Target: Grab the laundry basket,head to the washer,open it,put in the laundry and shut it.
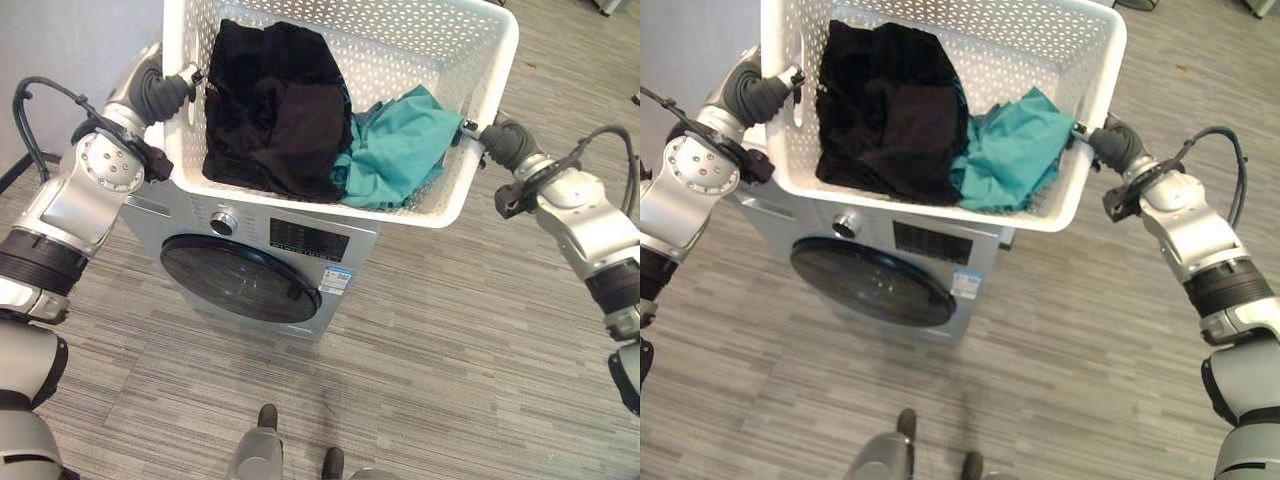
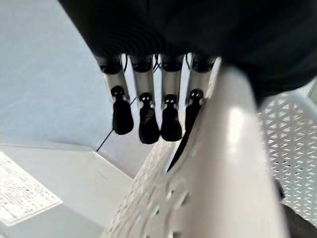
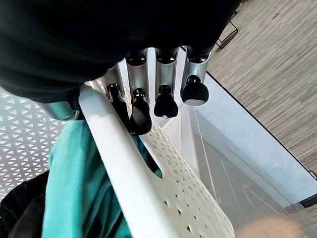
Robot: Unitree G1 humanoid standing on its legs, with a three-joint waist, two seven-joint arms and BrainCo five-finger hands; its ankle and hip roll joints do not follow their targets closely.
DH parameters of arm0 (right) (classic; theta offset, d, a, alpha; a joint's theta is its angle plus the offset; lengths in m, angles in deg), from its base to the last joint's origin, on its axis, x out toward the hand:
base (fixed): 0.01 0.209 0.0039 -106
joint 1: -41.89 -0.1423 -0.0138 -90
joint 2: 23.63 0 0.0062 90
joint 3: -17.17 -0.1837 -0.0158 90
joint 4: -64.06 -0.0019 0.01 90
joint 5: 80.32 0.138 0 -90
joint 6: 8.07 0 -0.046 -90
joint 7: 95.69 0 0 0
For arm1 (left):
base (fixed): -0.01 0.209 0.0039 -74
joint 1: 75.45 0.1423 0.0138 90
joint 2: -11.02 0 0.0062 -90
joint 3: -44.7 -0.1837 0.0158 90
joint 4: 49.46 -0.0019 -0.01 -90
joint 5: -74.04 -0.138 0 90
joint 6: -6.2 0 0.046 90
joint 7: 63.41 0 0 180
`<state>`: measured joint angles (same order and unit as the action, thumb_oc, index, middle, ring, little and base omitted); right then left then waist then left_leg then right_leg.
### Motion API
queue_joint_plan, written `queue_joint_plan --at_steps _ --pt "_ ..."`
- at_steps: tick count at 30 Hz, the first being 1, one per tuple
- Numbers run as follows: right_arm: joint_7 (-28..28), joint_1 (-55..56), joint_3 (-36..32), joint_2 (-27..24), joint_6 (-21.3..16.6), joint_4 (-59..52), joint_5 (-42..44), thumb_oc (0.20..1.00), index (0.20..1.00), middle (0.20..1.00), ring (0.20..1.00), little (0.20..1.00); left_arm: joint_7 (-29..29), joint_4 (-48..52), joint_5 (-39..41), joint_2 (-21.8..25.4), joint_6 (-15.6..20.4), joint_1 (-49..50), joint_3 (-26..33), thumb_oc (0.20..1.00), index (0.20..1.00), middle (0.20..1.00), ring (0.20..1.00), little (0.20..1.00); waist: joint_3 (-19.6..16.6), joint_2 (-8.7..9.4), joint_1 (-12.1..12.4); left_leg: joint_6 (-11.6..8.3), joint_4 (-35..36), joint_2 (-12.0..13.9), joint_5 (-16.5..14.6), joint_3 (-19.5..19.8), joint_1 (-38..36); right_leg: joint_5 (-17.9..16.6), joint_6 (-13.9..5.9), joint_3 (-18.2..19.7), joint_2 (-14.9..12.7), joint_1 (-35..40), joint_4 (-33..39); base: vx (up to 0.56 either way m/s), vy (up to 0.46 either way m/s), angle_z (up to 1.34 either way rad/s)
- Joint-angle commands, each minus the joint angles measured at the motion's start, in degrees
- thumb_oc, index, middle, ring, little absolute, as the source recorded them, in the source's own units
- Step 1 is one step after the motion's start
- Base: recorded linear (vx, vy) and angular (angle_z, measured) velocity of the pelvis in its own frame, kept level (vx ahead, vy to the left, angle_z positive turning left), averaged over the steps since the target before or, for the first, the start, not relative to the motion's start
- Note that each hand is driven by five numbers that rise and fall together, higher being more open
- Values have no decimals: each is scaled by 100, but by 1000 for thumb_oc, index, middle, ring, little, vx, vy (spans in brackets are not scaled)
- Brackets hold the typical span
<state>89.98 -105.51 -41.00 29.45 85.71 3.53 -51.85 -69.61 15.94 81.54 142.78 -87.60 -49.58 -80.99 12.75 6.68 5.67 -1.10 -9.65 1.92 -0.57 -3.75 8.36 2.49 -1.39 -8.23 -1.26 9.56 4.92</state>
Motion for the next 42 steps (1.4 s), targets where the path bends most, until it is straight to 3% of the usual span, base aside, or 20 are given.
queue_joint_plan --at_steps 1,3,4,6,7,12,17,22,24,26,28,31,35,37,38,39,40,41,42 --pt "-46 -40 66 -453 334 1158 -84 467 467 467 467 467 -100 -832 66 297 -87 -797 29 200 200 200 200 200 -518 -101 206 -152 124 179 16 161 -51 575 -372 -247 -159 -84 -639 33 35 -4" --pt "-3 -382 311 -327 398 1620 -102 1000 1000 1000 1000 1000 -61 -956 156 256 -93 -990 -140 200 200 200 200 200 -535 -86 256 -129 165 167 -4 135 -97 555 -396 -252 -177 -70 -610 44 48 -3" --pt "18 -547 415 -249 422 1801 -79 1000 1000 1000 1000 1000 -54 -1002 187 222 -104 -1082 -233 200 200 200 200 200 -549 -88 279 -125 174 163 -10 127 -107 546 -407 -254 -185 -70 -600 45 43 -5" --pt "-71 -1001 581 -65 448 2246 -4 1000 1000 1000 1000 1000 -56 -1224 308 111 -126 -1276 -441 947 947 947 947 947 -575 -77 327 -118 201 145 -18 100 -115 513 -433 -265 -200 -58 -540 42 42 -12" --pt "-167 -1219 618 89 424 2545 46 1000 1000 1000 1000 1000 -87 -1342 376 41 -100 -1377 -523 1000 1000 1000 1000 1000 -584 -77 359 -118 216 136 -19 95 -118 494 -452 -272 -207 -58 -511 30 58 -13" --pt "-593 -2203 741 1086 278 3866 383 1000 1000 1000 1000 1000 -339 -2592 831 -691 27 -2205 -1040 1000 1000 1000 1000 1000 -566 -126 500 -106 291 90 11 110 -80 444 -490 -287 -224 -95 -416 6 31 -5" --pt "-821 -2601 691 1390 186 4325 664 1000 1000 1000 1000 1000 -577 -3001 1053 -1116 189 -2487 -1042 1000 1000 1000 1000 1000 -481 -108 613 -124 283 45 44 172 67 408 -504 -347 -238 -166 -361 -20 9 9" --pt "-908 -2612 673 1339 111 4265 720 1000 1000 1000 1000 1000 -761 -2937 1099 -1094 296 -2418 -876 1000 1000 1000 1000 1000 -453 -108 627 -135 278 27 55 201 122 398 -510 -370 -243 -199 -350 -11 9 6" --pt "-1141 -2262 307 891 -128 3633 914 1000 1000 1000 1000 1000 -1184 -1829 769 -495 447 -1557 -30 1000 1000 1000 1000 1000 -461 -81 591 -129 284 8 17 205 100 403 -508 -340 -258 -197 -351 17 47 -1" --pt "-1203 -1958 21 524 -267 3158 908 1000 1000 1000 1000 1000 -1281 -1229 610 -161 531 -1044 456 1000 1000 1000 1000 1000 -467 -69 541 -118 296 5 -14 196 59 416 -500 -318 -262 -181 -356 14 20 -2" --pt "-1236 -1745 -145 344 -334 2898 891 1000 1000 1000 1000 1000 -1350 -1011 507 -3 537 -721 745 1000 1000 1000 1000 1000 -487 -74 507 -112 304 4 -32 186 24 423 -496 -300 -266 -163 -357 23 20 6" --pt "-1288 -671 -970 -292 -570 2051 828 1000 1000 1000 1000 1000 -1463 -552 105 538 529 417 1760 1000 1000 1000 1000 1000 -585 -122 380 -99 370 16 -74 141 -125 441 -495 -249 -283 -99 -335 31 23 -3" --pt "-1235 130 -1571 -685 -652 1734 710 1000 1000 1000 1000 1000 -1519 -300 -176 859 522 1125 2347 1000 1000 1000 1000 1000 -636 -140 307 -96 428 24 -79 123 -212 458 -498 -228 -300 -61 -332 5 1 -6" --pt "-1222 887 -2152 -854 -685 1316 587 1000 1000 1000 1000 1000 -1557 -25 -315 972 495 1933 3058 1000 1000 1000 1000 1000 -680 -150 268 -97 463 26 -80 114 -271 467 -497 -220 -312 -40 -335 -10 -10 -15" --pt "-1237 1753 -2827 -836 -775 788 416 1000 1000 1000 1000 1000 -1600 254 -433 939 489 2817 3841 1000 1000 1000 1000 1000 -679 -178 225 -84 472 34 -33 96 -274 433 -482 -217 -310 -58 -345 -28 -16 -17" --pt "-1232 2242 -3172 -750 -799 459 301 1000 1000 1000 1000 1000 -1596 418 -503 877 477 3318 4260 1000 1000 1000 1000 1000 -700 -193 201 -79 480 35 -39 97 -294 435 -474 -207 -311 -55 -344 2 -15 -11" --pt "-1236 2332 -3225 -733 -781 385 281 1000 1000 1000 1000 1000 -1584 484 -515 865 468 3427 4339 1000 1000 1000 1000 1000 -728 -188 195 -88 490 33 -88 107 -321 467 -478 -198 -312 -30 -336 -4 -28 -6" --pt "-1256 3299 -3993 -442 -851 -272 41 1000 1000 1000 1000 1000 -1557 830 -617 555 487 4405 5129 1000 1000 1000 1000 1000 -707 -209 154 -71 482 42 -42 101 -305 431 -453 -182 -311 -60 -344 23 -27 -7" --pt "-1258 3397 -4049 -418 -828 -360 19 1000 1000 1000 1000 1000 -1540 910 -629 530 475 4520 5211 1000 1000 1000 1000 1000 -739 -206 148 -79 491 40 -91 113 -330 463 -457 -173 -311 -37 -338 -17 -37 -8"
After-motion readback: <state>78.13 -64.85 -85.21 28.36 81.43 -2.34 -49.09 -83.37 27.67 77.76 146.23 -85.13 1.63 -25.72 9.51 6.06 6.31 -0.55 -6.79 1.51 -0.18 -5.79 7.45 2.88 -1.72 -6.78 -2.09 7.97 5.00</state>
